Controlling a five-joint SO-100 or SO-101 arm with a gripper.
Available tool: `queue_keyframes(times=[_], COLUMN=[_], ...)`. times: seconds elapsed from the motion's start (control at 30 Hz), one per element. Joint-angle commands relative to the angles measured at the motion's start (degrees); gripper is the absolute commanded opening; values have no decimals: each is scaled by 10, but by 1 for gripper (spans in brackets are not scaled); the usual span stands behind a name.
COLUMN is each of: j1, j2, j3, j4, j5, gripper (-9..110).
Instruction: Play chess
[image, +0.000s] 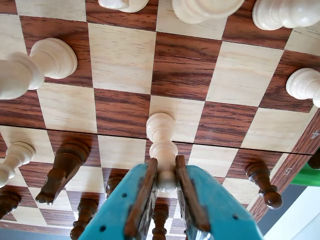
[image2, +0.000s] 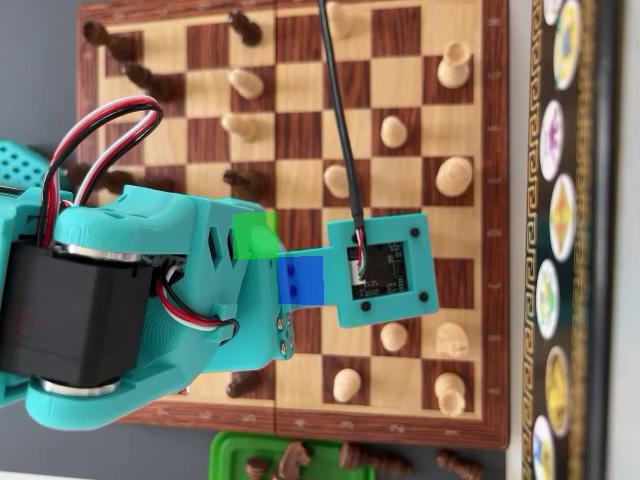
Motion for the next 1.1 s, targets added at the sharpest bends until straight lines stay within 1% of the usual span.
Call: queue_keyframes(times=[0.0,0.17,0.53,1.07], j1=[-2,-3,-3,-51], j2=[32,70,156,244], j3=[-11,-1,89,175], j4=[-1,0,-2,-6], j5=[-3,-4,3,28], gripper=[3,3,3,3])
